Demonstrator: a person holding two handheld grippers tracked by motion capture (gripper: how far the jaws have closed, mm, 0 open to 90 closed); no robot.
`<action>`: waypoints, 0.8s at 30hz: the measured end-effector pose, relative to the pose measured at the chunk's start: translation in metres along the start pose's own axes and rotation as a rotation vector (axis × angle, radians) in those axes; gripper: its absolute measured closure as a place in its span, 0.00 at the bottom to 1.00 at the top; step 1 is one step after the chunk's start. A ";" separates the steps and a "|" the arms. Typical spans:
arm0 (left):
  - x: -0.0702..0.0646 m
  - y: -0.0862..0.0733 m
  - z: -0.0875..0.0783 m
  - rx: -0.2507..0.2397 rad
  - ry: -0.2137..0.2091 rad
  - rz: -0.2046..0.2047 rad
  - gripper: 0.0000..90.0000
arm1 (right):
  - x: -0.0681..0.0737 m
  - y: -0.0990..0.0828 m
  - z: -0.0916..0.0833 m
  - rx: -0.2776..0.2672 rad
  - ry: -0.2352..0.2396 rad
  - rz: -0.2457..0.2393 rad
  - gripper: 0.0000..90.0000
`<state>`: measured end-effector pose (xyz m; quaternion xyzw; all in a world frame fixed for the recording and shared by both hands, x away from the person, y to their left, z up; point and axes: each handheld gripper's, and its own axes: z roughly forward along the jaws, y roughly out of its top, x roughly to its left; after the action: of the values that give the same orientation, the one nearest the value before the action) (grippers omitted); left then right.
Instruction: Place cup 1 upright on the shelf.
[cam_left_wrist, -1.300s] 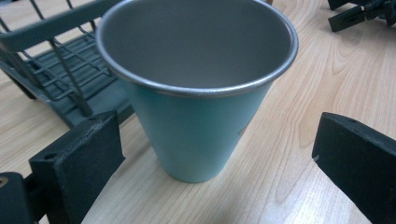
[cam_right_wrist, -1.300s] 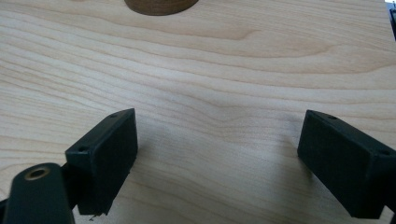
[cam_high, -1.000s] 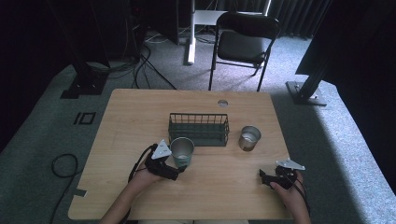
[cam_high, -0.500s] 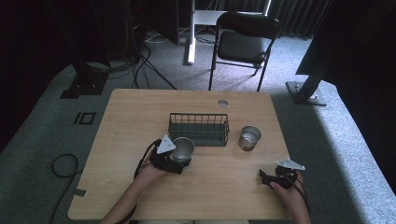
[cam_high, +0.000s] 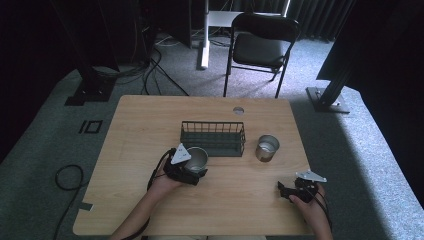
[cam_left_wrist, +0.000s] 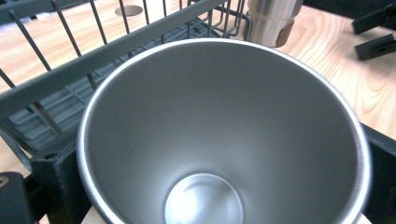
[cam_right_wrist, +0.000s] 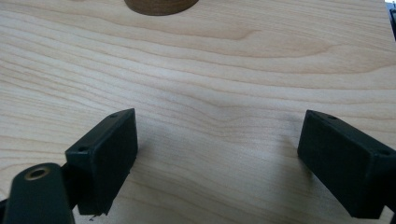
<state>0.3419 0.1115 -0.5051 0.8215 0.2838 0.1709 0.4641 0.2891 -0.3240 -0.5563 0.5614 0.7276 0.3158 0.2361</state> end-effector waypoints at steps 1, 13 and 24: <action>0.000 0.000 0.000 0.000 0.000 0.000 0.12 | 0.000 0.000 0.000 0.000 0.000 0.000 0.13; -0.006 0.004 -0.004 -0.013 0.015 0.022 0.16 | 0.000 0.000 0.000 0.000 0.000 0.000 0.13; -0.004 0.028 -0.029 -0.069 0.017 -0.012 0.16 | 0.000 0.000 0.000 0.000 0.000 0.000 0.13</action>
<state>0.3317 0.1166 -0.4661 0.8019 0.2867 0.1848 0.4905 0.2891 -0.3240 -0.5563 0.5613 0.7277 0.3158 0.2362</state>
